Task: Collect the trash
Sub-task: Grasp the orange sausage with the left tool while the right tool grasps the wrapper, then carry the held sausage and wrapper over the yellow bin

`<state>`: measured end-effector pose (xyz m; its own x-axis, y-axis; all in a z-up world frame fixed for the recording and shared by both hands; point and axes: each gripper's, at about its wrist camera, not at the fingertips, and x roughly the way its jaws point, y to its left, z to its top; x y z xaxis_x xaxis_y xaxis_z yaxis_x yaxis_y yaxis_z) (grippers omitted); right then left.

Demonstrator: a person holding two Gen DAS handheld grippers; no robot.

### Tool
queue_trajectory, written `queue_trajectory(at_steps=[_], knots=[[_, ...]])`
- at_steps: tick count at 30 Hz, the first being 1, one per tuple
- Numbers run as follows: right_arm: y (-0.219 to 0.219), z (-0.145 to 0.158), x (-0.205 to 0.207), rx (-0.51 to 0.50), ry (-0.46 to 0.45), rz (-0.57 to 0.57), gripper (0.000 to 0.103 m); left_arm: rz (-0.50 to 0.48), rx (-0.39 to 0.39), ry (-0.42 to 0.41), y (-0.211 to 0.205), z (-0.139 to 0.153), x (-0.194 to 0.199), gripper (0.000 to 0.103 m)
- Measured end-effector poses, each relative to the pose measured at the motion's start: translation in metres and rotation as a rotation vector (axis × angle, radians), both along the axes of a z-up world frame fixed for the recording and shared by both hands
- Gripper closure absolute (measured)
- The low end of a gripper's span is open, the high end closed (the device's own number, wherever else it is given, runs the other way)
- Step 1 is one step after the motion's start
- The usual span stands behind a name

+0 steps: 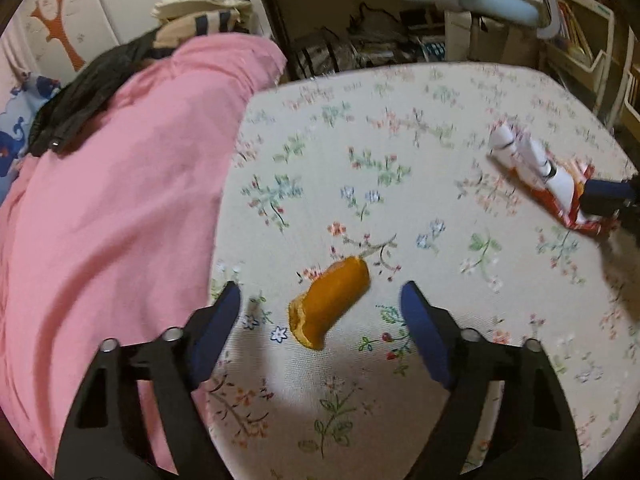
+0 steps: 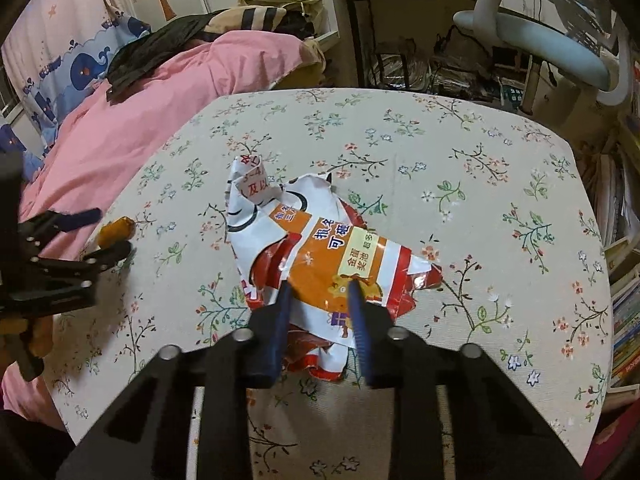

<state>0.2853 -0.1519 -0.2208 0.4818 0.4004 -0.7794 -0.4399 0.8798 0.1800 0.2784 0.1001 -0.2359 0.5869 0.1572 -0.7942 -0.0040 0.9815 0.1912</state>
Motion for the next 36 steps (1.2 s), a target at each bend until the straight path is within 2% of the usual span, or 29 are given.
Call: queue_trajectory(at_steps=[1,2,3,5,6,11,12,13,14,15,16,18,20,23,24,25,26,28,29,36], knots=[[0.001,0.0,-0.001,-0.001,-0.003,0.003,0.085,-0.003,-0.011,0.002,0.002,-0.002,0.001,0.029],[0.002,0.0,-0.001,0.001,-0.003,0.008,0.093,-0.009,-0.031,-0.001,0.003,-0.002,0.001,0.036],[0.004,0.001,-0.002,0.001,-0.003,0.014,0.101,-0.025,-0.072,0.008,0.005,-0.001,0.002,0.049],[0.007,0.003,-0.004,0.004,-0.006,0.023,0.102,-0.042,-0.118,0.025,0.005,0.0,0.002,0.07],[0.007,0.004,-0.004,0.01,-0.005,0.028,0.103,-0.043,-0.119,0.032,0.004,0.0,0.002,0.084],[0.007,0.015,-0.008,0.051,-0.018,0.046,0.102,-0.033,-0.218,0.041,0.012,0.004,-0.006,0.086],[0.006,0.018,-0.009,0.051,-0.041,0.037,0.093,-0.029,-0.23,0.04,0.013,0.005,-0.008,0.086],[0.007,0.018,-0.008,0.043,-0.054,0.041,0.079,-0.024,-0.236,0.036,0.012,0.006,-0.01,0.086],[0.008,0.019,-0.007,0.033,-0.066,0.039,0.035,-0.021,-0.247,0.033,0.013,0.008,-0.012,0.086],[0.008,0.02,-0.007,0.021,-0.091,0.024,0.009,-0.018,-0.254,0.031,0.012,0.009,-0.013,0.086],[0.01,0.02,-0.006,-0.001,-0.122,0.014,0.009,-0.017,-0.257,0.03,0.01,0.01,-0.014,0.086],[0.02,0.019,0.001,-0.03,-0.118,0.041,0.009,-0.013,-0.264,0.025,0.006,0.013,-0.016,0.086],[0.031,0.016,0.009,-0.092,-0.153,0.044,0.009,-0.02,-0.26,0.022,-0.001,0.015,-0.017,0.086],[0.042,0.0,0.023,-0.147,-0.104,0.069,0.01,-0.038,-0.251,0.012,-0.009,0.021,-0.02,0.086],[0.044,-0.008,0.026,-0.148,-0.078,0.08,0.019,-0.043,-0.244,0.007,-0.012,0.023,-0.021,0.086],[0.042,-0.011,0.027,-0.134,-0.064,0.086,0.021,-0.049,-0.239,0.002,-0.014,0.025,-0.022,0.086],[0.038,-0.008,0.027,-0.115,-0.068,0.084,0.036,-0.052,-0.236,-0.002,-0.016,0.027,-0.024,0.086],[0.029,-0.003,0.029,-0.065,-0.049,0.084,0.051,-0.052,-0.23,-0.018,-0.019,0.031,-0.026,0.086],[0.024,-0.003,0.029,-0.04,-0.038,0.077,0.063,-0.055,-0.232,-0.026,-0.021,0.035,-0.027,0.086],[0.009,0.023,0.005,0.092,-0.027,0.062,0.068,-0.067,-0.182,-0.092,-0.043,0.062,-0.046,0.086]])
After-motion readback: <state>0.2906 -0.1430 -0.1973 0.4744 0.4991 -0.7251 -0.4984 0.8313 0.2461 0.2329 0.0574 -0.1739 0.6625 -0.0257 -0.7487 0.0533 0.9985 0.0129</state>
